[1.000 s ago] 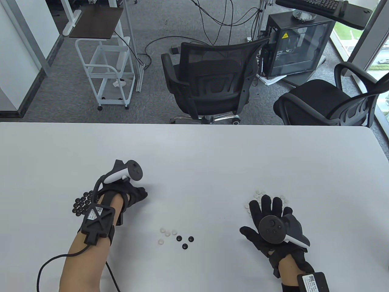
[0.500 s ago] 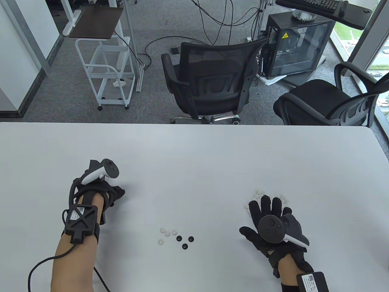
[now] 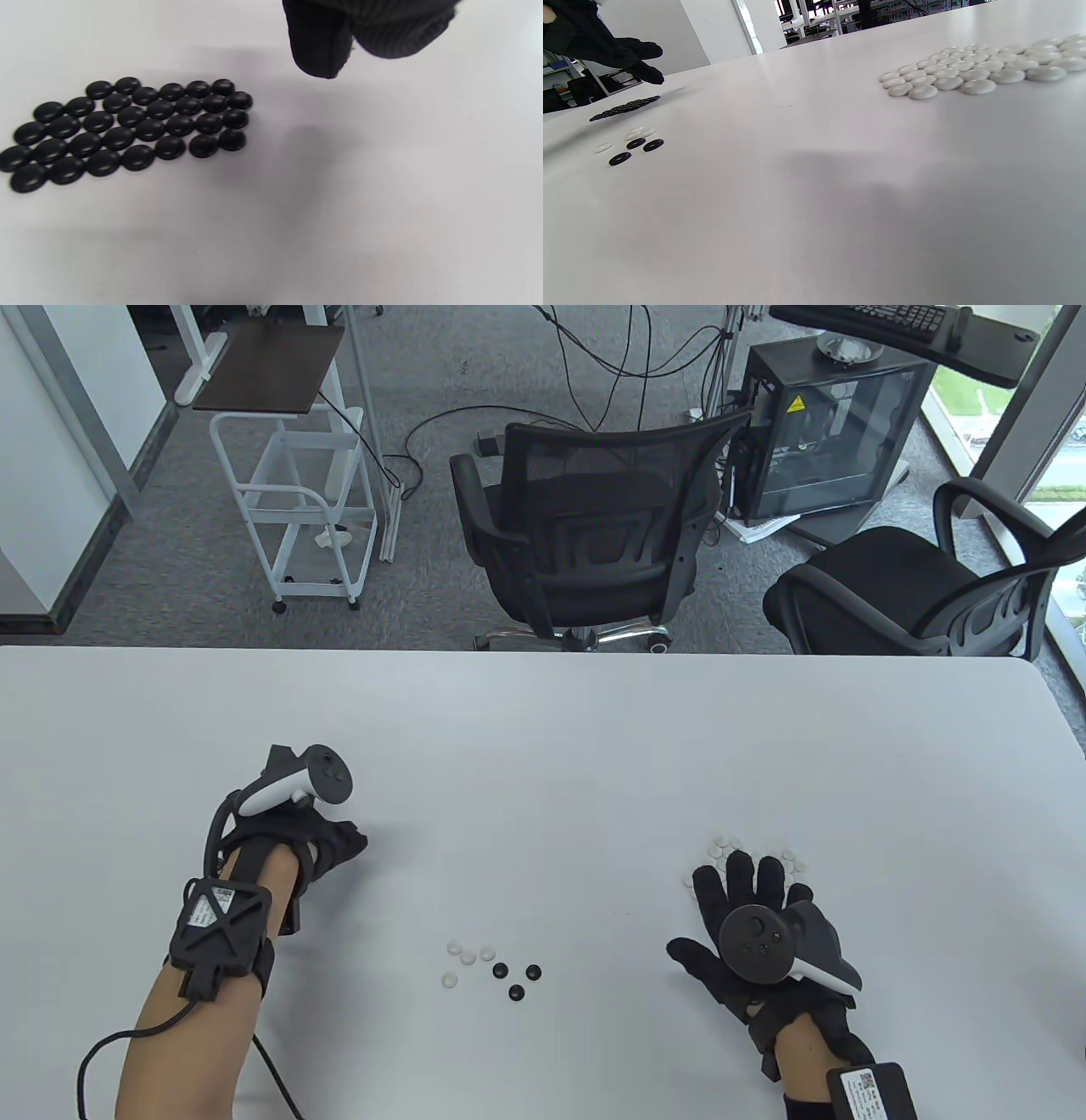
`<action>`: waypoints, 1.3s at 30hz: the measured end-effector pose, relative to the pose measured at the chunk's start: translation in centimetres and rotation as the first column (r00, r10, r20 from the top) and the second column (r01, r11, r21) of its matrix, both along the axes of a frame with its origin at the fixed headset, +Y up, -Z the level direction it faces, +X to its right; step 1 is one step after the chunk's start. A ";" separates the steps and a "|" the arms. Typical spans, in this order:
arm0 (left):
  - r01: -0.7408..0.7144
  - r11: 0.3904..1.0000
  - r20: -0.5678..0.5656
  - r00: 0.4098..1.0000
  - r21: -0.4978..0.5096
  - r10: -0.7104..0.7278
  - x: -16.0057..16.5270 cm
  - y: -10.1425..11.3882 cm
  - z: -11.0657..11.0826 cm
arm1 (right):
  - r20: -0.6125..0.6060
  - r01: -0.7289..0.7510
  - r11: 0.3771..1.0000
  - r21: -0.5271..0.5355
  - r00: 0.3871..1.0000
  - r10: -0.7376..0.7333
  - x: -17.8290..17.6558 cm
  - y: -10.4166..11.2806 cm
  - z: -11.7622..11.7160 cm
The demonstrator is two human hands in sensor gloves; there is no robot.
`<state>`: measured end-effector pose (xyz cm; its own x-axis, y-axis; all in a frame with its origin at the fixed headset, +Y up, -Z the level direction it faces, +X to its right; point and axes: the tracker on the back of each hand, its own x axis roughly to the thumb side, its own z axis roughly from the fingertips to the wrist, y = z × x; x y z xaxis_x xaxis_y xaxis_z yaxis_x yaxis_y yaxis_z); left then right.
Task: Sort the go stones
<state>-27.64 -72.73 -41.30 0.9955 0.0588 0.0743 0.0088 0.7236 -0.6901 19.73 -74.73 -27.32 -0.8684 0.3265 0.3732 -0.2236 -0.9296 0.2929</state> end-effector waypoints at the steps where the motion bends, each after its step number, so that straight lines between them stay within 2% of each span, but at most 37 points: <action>1: -0.002 1.000 0.045 0.999 0.003 0.002 1.0 0.2 0.3 | 0.001 0.000 1.000 0.000 1.000 0.000 0.0 0.0 0.0; 5: -0.025 1.000 0.276 0.961 0.005 0.022 6.5 0.8 2.9 | 0.001 0.001 1.000 0.000 1.000 -0.001 0.0 0.0 0.0; 8: -0.041 0.998 0.440 0.898 0.040 0.019 10.9 0.9 5.4 | 0.000 0.001 1.000 0.001 1.000 -0.001 -0.1 0.0 0.0; 13: -0.067 0.998 0.607 0.792 -0.015 0.062 15.9 -0.1 8.9 | -0.002 0.004 1.000 -0.001 1.000 -0.004 -0.1 0.0 0.0; 18: -0.053 0.997 0.671 0.737 -0.061 0.080 18.4 -1.9 10.5 | -0.002 0.005 1.000 0.001 1.000 -0.005 0.0 0.0 0.0; 22: -0.013 0.997 0.662 0.746 -0.083 0.064 18.6 -3.6 10.2 | -0.001 0.009 1.000 0.005 1.000 -0.009 0.0 0.1 0.1; 24: -0.040 0.994 0.642 0.761 -0.100 0.095 18.1 -3.9 9.5 | -0.002 0.011 1.000 0.008 1.000 -0.011 0.1 0.1 0.1; 27: -0.017 0.999 0.573 0.819 -0.047 0.041 16.4 -3.7 7.5 | 0.000 0.009 1.000 0.007 1.000 -0.009 0.2 0.1 0.1; 31: 0.041 0.999 0.410 0.912 -0.006 -0.035 12.1 -3.3 3.9 | 0.004 0.009 1.000 0.004 1.000 -0.009 0.4 0.1 0.2; 34: 0.040 0.999 0.255 0.966 -0.029 -0.031 7.7 -3.1 1.8 | 0.008 0.011 1.000 0.007 1.000 -0.011 0.5 0.1 0.2; 39: 0.061 0.998 0.083 0.995 -0.032 -0.058 2.2 -3.1 0.4 | 0.008 0.005 1.000 0.000 1.000 -0.005 0.5 0.1 0.1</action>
<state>-25.44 -75.80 -40.87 0.9880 0.0035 0.1544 0.1084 0.6963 -0.7095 20.26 -74.66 -27.20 -0.8695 0.3310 0.3666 -0.2307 -0.9285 0.2911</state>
